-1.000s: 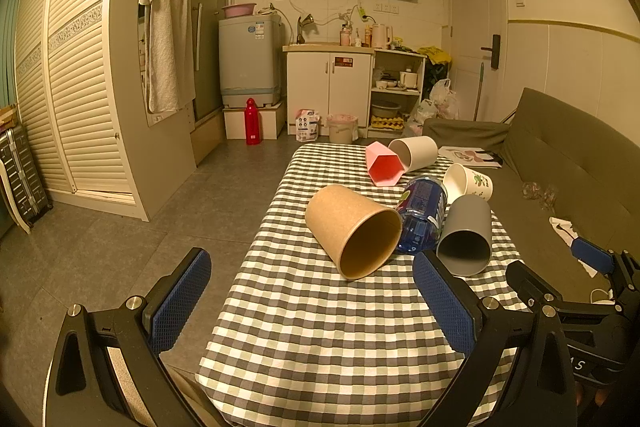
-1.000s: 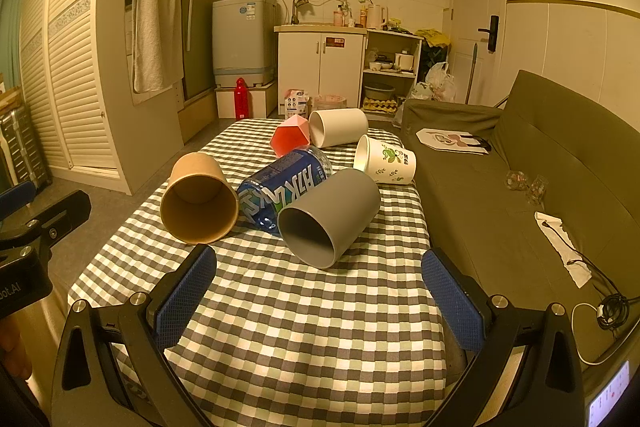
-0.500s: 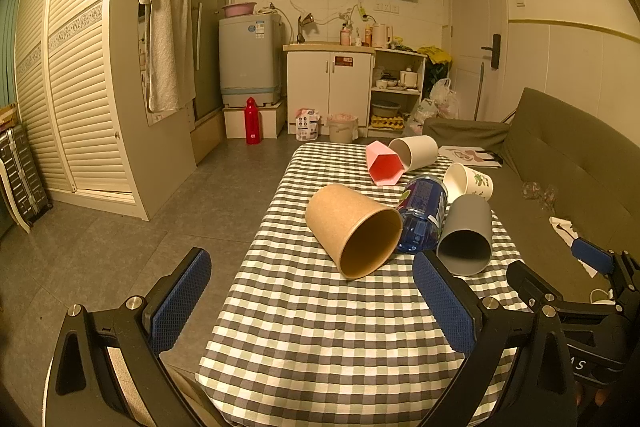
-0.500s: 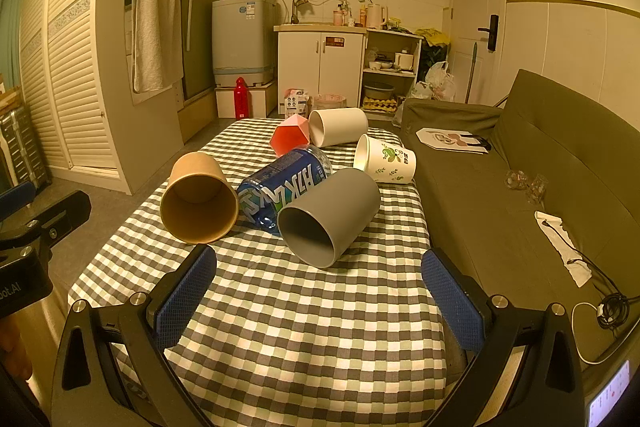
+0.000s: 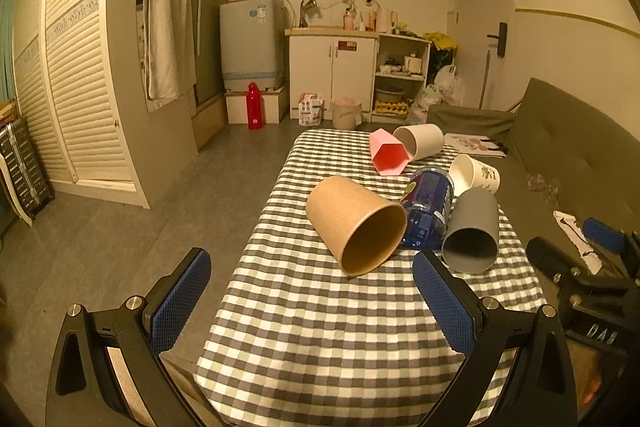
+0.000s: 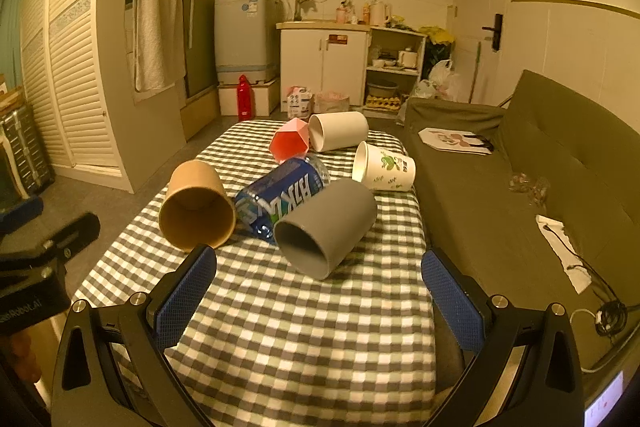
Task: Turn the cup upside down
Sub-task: 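Reach the right gripper to the white leaf-print paper cup and grasp it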
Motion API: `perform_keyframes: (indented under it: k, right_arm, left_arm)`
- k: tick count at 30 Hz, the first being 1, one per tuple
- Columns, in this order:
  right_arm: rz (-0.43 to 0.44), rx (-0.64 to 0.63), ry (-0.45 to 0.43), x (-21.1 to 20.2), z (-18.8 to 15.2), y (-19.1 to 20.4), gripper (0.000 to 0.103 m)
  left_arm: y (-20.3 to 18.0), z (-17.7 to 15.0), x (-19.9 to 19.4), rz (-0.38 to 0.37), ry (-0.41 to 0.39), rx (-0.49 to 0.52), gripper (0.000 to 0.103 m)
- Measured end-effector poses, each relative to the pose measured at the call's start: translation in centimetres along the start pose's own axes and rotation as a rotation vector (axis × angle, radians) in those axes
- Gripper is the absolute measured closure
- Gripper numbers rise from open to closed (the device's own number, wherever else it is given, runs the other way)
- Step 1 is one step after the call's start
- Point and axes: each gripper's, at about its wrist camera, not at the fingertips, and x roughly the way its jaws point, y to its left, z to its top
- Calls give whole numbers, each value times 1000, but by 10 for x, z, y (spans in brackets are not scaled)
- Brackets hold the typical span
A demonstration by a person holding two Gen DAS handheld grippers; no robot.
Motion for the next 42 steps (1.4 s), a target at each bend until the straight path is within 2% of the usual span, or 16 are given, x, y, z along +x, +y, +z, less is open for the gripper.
perform_keyframes:
  k: [5, 8, 12, 15, 19, 24, 29, 33, 38, 40, 42]
  right_arm:
    - [0, -55, 1, 18, 36, -31, 0]
    - [-5, -146, 16, 40, 62, -52, 0]
    - [15, -337, 96, 90, 86, -69, 0]
    - [35, -453, 150, 126, 88, -75, 0]
    - [80, -541, 224, 176, 88, -83, 0]
    - [138, -602, 312, 227, 82, -89, 0]
    - [201, -611, 341, 260, 79, -93, 1]
    - [208, -648, 369, 282, 79, -89, 2]
    - [248, -583, 404, 300, 79, -90, 14]
    - [247, -561, 407, 302, 81, -90, 28]
    - [227, -540, 410, 299, 83, -90, 35]
  left_arm:
    - [-8, 21, 19, -8, 36, 9, 0]
    - [-15, 32, 31, -2, 49, 14, 0]
    - [-27, 49, 53, 6, 72, 16, 0]
    - [-44, 63, 76, 19, 93, 24, 0]
    - [-63, 77, 105, 23, 121, 27, 0]
    - [-82, 84, 143, 29, 162, 30, 0]
    - [-95, 85, 172, 31, 201, 47, 0]
    - [-102, 85, 184, 25, 216, 59, 0]
    - [-107, 84, 190, 26, 225, 73, 0]
    - [-108, 84, 189, 29, 224, 80, 0]
    - [-106, 85, 186, 32, 220, 79, 0]
